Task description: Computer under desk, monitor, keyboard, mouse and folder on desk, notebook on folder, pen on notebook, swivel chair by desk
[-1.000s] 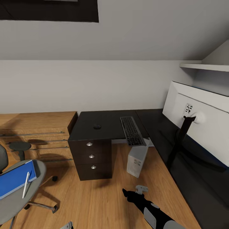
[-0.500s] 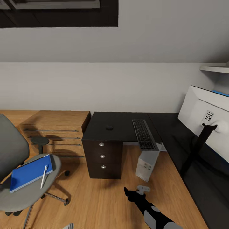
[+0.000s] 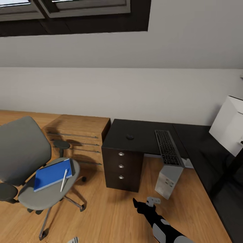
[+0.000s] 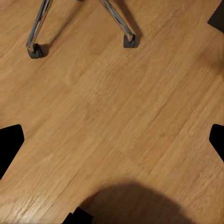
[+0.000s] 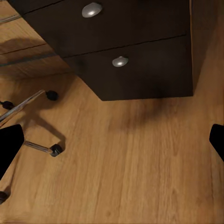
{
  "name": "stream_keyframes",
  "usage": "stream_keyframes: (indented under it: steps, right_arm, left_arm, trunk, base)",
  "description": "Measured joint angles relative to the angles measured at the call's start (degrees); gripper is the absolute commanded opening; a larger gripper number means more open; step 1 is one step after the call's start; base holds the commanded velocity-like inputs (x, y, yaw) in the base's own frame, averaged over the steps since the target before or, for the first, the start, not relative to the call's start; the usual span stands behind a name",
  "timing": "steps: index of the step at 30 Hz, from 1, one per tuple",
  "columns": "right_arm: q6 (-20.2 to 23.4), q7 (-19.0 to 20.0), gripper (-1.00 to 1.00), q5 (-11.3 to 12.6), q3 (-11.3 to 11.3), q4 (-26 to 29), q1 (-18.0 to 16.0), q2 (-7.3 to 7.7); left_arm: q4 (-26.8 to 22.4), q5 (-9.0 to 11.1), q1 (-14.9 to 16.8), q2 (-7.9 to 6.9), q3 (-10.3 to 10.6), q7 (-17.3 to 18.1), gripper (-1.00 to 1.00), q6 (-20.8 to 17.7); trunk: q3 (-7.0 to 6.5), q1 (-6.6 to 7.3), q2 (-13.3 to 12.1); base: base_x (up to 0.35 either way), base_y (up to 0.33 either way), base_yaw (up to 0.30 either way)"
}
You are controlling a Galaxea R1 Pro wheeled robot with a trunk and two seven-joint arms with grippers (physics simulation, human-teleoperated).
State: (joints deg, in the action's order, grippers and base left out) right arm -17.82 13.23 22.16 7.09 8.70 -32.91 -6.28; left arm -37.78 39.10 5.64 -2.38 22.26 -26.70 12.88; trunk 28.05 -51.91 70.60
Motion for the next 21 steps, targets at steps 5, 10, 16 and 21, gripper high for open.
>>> stream_keyframes:
  steps: [5,10,16,21]
  right_arm:
    - [-0.02,-0.08,1.00,0.03,-0.03,0.01,0.00,0.01]
    - [-0.04,-0.10,1.00,0.07,-0.05,0.06,0.00,0.04]
    - [-0.04,-0.11,1.00,0.08,-0.12,0.14,0.00,0.12]
    - [-0.04,-0.08,1.00,0.09,-0.14,0.21,0.00,0.32]
  left_arm:
    - [0.06,0.04,0.00,0.02,0.02,-0.05,1.00,0.02]
    - [0.04,-0.08,0.00,0.08,0.25,-0.08,1.00,0.15]
    - [-1.33,-0.21,0.00,0.01,0.19,0.01,1.00,0.67]
    - [-3.70,-0.22,-0.06,-0.54,0.14,0.00,1.00,1.60]
  trunk:
    - [0.00,0.00,0.00]
    - [0.05,0.00,0.00]
    - [0.27,0.00,0.00]
    - [0.48,0.00,0.00]
  base:
    - [0.000,0.000,0.280]
    - [0.000,0.000,0.274]
    - [0.000,0.000,0.233]
    - [0.000,0.000,0.138]
